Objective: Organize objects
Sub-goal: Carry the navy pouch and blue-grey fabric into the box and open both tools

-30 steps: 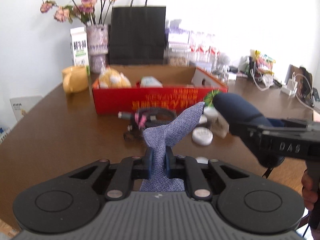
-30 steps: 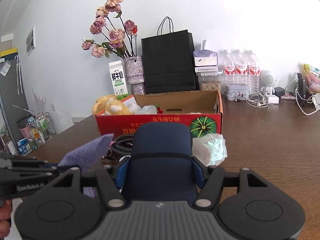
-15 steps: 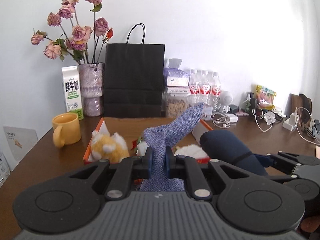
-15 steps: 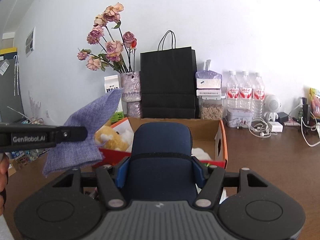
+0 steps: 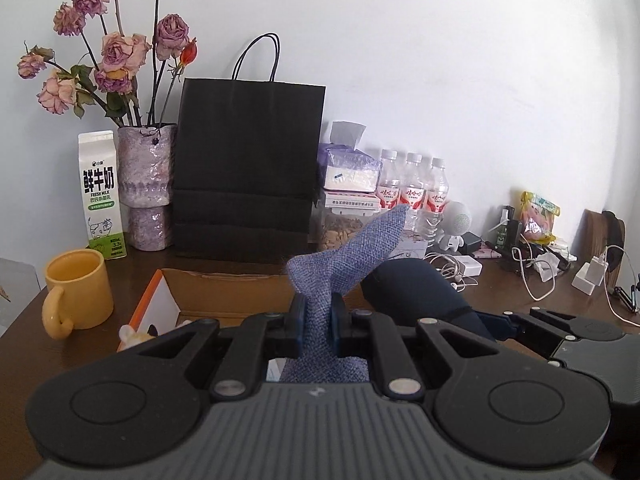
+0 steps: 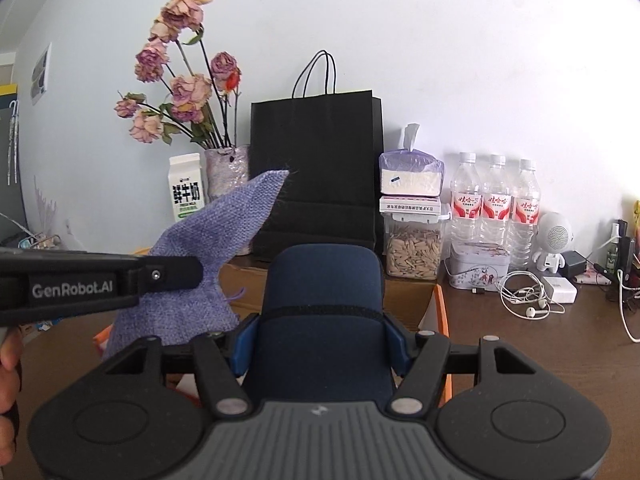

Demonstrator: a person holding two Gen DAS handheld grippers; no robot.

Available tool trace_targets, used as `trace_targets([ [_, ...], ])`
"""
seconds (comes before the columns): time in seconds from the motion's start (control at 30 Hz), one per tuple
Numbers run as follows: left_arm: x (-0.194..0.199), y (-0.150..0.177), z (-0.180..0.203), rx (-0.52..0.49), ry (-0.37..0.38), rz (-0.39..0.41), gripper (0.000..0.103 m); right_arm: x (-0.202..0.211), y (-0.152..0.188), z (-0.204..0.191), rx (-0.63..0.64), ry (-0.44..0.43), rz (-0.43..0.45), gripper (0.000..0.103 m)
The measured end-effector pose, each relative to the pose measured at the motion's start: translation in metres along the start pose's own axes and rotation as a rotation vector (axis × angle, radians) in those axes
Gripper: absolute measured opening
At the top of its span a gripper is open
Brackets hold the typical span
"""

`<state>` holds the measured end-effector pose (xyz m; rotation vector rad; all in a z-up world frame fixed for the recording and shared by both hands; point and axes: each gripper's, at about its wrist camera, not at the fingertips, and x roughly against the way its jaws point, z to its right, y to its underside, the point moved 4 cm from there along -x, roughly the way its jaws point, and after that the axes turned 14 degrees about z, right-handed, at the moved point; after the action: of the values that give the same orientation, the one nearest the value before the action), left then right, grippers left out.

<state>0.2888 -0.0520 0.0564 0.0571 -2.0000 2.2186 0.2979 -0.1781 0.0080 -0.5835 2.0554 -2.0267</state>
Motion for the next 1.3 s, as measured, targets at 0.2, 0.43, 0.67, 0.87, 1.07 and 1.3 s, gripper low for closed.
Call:
trace_targets([
  [0.2,-0.048,0.003,-0.008,0.027,-0.014,-0.02,0.013,-0.046,0.001,0.013,-0.014,0.024,-0.028,0.062],
  [0.43,-0.079,0.019,-0.021,0.037,-0.016,-0.075,0.013,-0.071,0.018,0.021,-0.019,0.029,-0.091,0.062],
  [0.67,-0.077,0.021,-0.028,0.034,-0.068,-0.069,0.074,-0.075,0.025,0.021,-0.005,0.029,-0.131,0.07],
  [0.87,-0.071,0.017,-0.033,0.002,-0.118,-0.024,0.103,-0.067,0.018,0.018,0.001,0.025,-0.099,0.103],
  [1.07,-0.071,0.017,-0.034,-0.002,-0.118,-0.029,0.103,-0.069,0.021,0.018,0.004,0.024,-0.114,0.103],
  [1.3,-0.063,0.014,-0.034,-0.003,-0.115,-0.016,0.103,-0.064,0.019,0.014,0.016,0.019,-0.105,0.103],
])
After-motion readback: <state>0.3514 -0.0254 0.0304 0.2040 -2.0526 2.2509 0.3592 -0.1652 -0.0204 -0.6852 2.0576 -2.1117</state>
